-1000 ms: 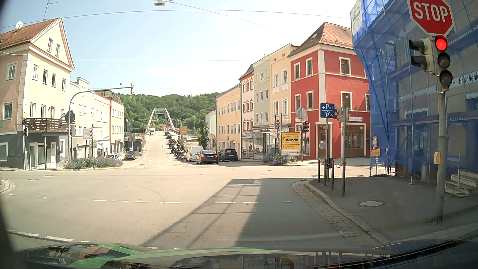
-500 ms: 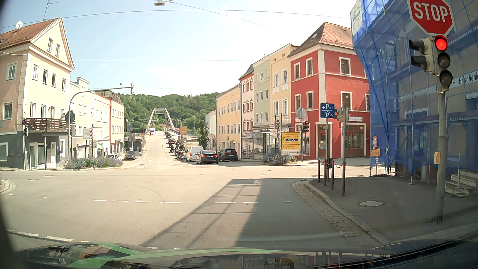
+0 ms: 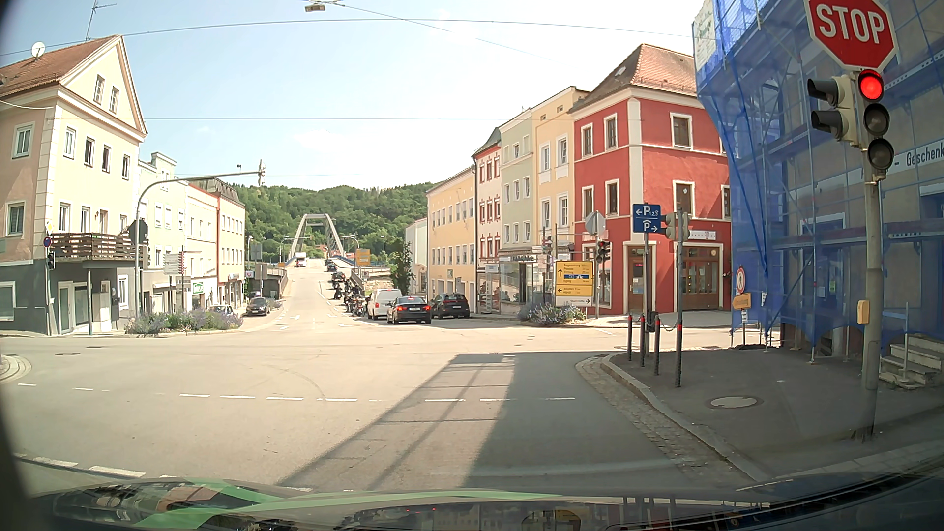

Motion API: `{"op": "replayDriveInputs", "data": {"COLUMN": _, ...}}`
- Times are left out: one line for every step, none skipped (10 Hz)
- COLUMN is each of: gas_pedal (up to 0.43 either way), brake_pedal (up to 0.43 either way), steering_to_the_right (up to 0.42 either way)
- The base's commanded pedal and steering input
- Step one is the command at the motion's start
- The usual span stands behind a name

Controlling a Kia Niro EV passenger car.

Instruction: Follow the waypoints while adhering to traffic rules and regulations

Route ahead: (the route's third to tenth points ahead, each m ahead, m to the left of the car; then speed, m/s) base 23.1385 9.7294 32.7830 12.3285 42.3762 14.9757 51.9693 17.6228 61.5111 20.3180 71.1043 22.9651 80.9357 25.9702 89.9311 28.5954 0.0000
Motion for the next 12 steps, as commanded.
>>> {"op": "replayDriveInputs", "data": {"gas_pedal": 0.000, "brake_pedal": 0.311, "steering_to_the_right": 0.021}}
{"op": "replayDriveInputs", "data": {"gas_pedal": 0.000, "brake_pedal": 0.311, "steering_to_the_right": 0.021}}
{"op": "replayDriveInputs", "data": {"gas_pedal": 0.000, "brake_pedal": 0.311, "steering_to_the_right": 0.021}}
{"op": "replayDriveInputs", "data": {"gas_pedal": 0.000, "brake_pedal": 0.311, "steering_to_the_right": 0.021}}
{"op": "replayDriveInputs", "data": {"gas_pedal": 0.000, "brake_pedal": 0.311, "steering_to_the_right": 0.021}}
{"op": "replayDriveInputs", "data": {"gas_pedal": 0.000, "brake_pedal": 0.311, "steering_to_the_right": 0.021}}
{"op": "replayDriveInputs", "data": {"gas_pedal": 0.000, "brake_pedal": 0.317, "steering_to_the_right": 0.021}}
{"op": "replayDriveInputs", "data": {"gas_pedal": 0.000, "brake_pedal": 0.317, "steering_to_the_right": 0.021}}
{"op": "replayDriveInputs", "data": {"gas_pedal": 0.000, "brake_pedal": 0.317, "steering_to_the_right": 0.021}}
{"op": "replayDriveInputs", "data": {"gas_pedal": 0.000, "brake_pedal": 0.311, "steering_to_the_right": 0.021}}
{"op": "replayDriveInputs", "data": {"gas_pedal": 0.000, "brake_pedal": 0.311, "steering_to_the_right": 0.021}}
{"op": "replayDriveInputs", "data": {"gas_pedal": 0.000, "brake_pedal": 0.311, "steering_to_the_right": 0.021}}
